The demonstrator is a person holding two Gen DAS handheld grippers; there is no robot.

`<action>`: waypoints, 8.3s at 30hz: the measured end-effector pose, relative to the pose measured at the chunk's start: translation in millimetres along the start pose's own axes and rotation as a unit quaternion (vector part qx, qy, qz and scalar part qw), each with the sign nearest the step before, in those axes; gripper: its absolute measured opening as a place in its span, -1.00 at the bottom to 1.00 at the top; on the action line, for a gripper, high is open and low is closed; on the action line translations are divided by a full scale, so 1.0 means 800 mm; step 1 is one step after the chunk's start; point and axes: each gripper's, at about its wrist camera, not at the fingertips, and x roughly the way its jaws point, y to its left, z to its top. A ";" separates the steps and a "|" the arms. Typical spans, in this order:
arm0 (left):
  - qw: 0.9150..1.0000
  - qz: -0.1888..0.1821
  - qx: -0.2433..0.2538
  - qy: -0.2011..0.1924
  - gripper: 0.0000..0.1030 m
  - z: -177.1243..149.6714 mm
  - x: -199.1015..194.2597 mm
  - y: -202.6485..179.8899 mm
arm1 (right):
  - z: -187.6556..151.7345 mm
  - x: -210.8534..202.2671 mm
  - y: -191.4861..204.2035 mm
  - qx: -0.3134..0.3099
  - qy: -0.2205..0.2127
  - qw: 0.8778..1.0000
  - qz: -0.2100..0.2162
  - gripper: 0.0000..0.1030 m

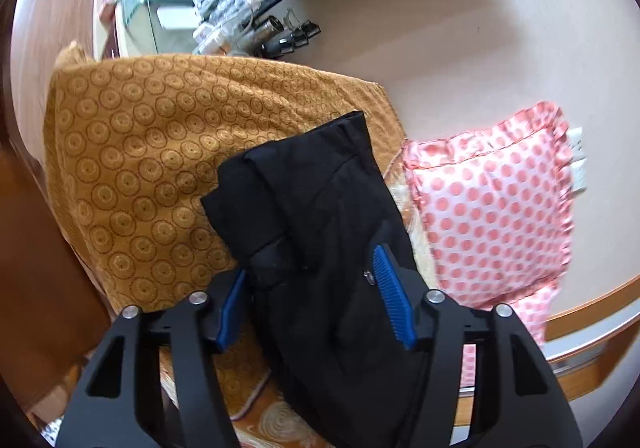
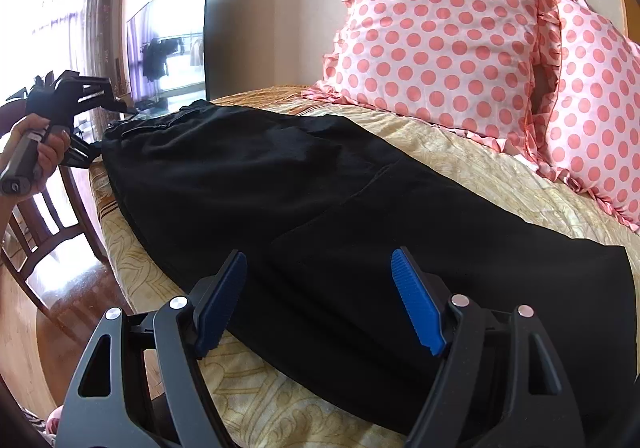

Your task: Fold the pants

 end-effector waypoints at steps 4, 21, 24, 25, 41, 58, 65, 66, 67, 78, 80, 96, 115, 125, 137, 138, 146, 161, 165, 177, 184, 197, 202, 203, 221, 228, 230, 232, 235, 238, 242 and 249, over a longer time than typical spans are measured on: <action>0.999 0.026 0.033 -0.019 -0.67 -0.006 0.004 -0.009 | -0.004 -0.010 -0.010 0.013 -0.010 1.000 -0.006 0.49; 0.939 -0.038 0.339 -0.048 -0.79 -0.141 -0.011 -0.254 | -0.053 -0.095 -0.125 0.123 -0.029 0.986 -0.106 0.72; 0.921 -0.076 0.380 -0.024 -0.79 -0.189 -0.004 -0.301 | -0.066 -0.111 -0.144 0.140 -0.031 0.982 -0.125 0.72; 0.916 -0.087 0.390 -0.015 -0.79 -0.202 -0.002 -0.314 | -0.070 -0.116 -0.149 0.146 -0.032 0.980 -0.130 0.72; 0.825 -0.155 0.495 0.223 -0.79 -0.488 0.128 -0.383 | -0.137 -0.197 -0.219 0.230 -0.043 0.949 -0.212 0.74; 0.794 -0.201 0.541 0.192 -0.79 -0.568 0.106 -0.366 | -0.170 -0.207 -0.243 0.254 -0.026 0.934 -0.250 0.74; 0.771 -0.179 0.572 0.215 -0.75 -0.597 0.130 -0.349 | -0.169 -0.209 -0.249 0.258 -0.027 0.929 -0.264 0.74; 0.768 -0.178 0.577 0.213 -0.73 -0.602 0.130 -0.342 | -0.167 -0.212 -0.248 0.255 -0.030 0.929 -0.268 0.74; 0.767 -0.178 0.581 0.205 -0.67 -0.604 0.128 -0.339 | -0.165 -0.214 -0.248 0.251 -0.032 0.928 -0.273 0.74; 0.743 -0.250 0.599 0.166 0.89 -0.544 0.035 -0.306 | -0.107 -0.262 -0.253 0.211 -0.124 0.923 -0.298 0.58; 0.767 -0.207 0.598 0.108 0.90 -0.511 0.032 -0.298 | -0.084 -0.251 -0.242 0.184 -0.134 0.936 -0.267 0.51; 0.808 -0.002 0.583 0.084 0.90 -0.435 0.110 -0.254 | -0.055 -0.081 -0.220 0.148 0.065 0.975 -0.153 0.39; 0.815 0.022 0.576 0.064 0.97 -0.418 0.119 -0.241 | -0.055 -0.123 -0.220 0.136 0.033 0.983 -0.122 0.42; 0.811 0.020 0.581 0.059 0.97 -0.419 0.117 -0.238 | -0.026 -0.084 -0.385 0.326 0.093 0.940 -0.028 0.42; 0.811 0.020 0.582 0.058 0.97 -0.419 0.117 -0.239 | -0.046 -0.043 -0.399 0.353 0.140 0.924 0.041 0.20; 0.811 0.020 0.582 0.058 0.97 -0.418 0.117 -0.239 | -0.045 -0.042 -0.398 0.347 0.142 0.926 0.039 0.20; 0.811 0.020 0.582 0.058 0.97 -0.418 0.117 -0.239 | -0.043 -0.040 -0.398 0.330 0.131 0.934 0.041 0.03; 0.811 0.020 0.582 0.058 0.97 -0.418 0.118 -0.239 | -0.011 -0.064 -0.359 0.231 0.081 0.969 0.023 -0.61; 0.811 0.019 0.582 0.057 0.97 -0.416 0.117 -0.239 | -0.003 -0.069 -0.338 0.184 0.067 0.981 0.013 -0.62; 0.884 -0.072 0.444 0.126 0.96 -0.278 0.114 -0.279 | -0.014 -0.060 -0.331 0.148 0.079 0.986 -0.021 -0.63; 0.882 -0.035 0.395 0.254 0.49 -0.237 0.210 -0.290 | -0.024 -0.058 -0.343 0.181 0.077 0.980 -0.008 -0.63; 0.858 -0.006 0.443 0.261 -0.07 -0.269 0.241 -0.308 | -0.044 -0.049 -0.381 0.278 0.075 0.956 0.057 -0.55; 0.858 -0.014 0.452 0.242 -0.89 -0.268 0.231 -0.306 | -0.061 -0.041 -0.395 0.326 0.068 0.938 0.094 -0.53; 0.856 -0.019 0.459 0.235 -0.90 -0.269 0.227 -0.308 | -0.061 -0.042 -0.394 0.325 0.064 0.938 0.098 -0.57; 0.868 -0.034 0.481 0.117 -0.94 -0.226 0.267 -0.407 | 0.038 0.014 -0.439 0.327 -0.005 0.942 0.074 -0.68; 0.861 0.050 0.483 0.153 -0.90 -0.226 0.340 -0.393 | 0.025 0.063 -0.438 0.312 0.083 0.946 -0.011 -0.63; 0.853 0.061 0.499 0.140 -0.83 -0.234 0.340 -0.396 | 0.028 0.063 -0.431 0.294 0.095 0.950 -0.044 -0.38; 0.847 0.070 0.513 0.121 -0.61 -0.240 0.334 -0.400 | 0.031 0.060 -0.423 0.268 0.112 0.953 -0.087 0.09; 0.849 0.070 0.518 0.075 -0.15 -0.234 0.303 -0.403 | 0.033 0.025 -0.417 0.249 0.089 0.953 -0.146 0.11; 0.849 0.034 0.527 0.033 0.24 -0.241 0.241 -0.403 | 0.037 -0.021 -0.392 0.205 0.043 0.964 -0.167 0.11; 0.846 -0.029 0.523 0.097 0.55 -0.283 0.194 -0.389 | 0.033 -0.039 -0.328 0.141 0.046 0.983 -0.109 0.11; 0.822 0.014 0.534 0.195 0.56 -0.350 0.234 -0.347 | 0.007 0.004 -0.285 0.086 0.135 0.980 -0.118 0.14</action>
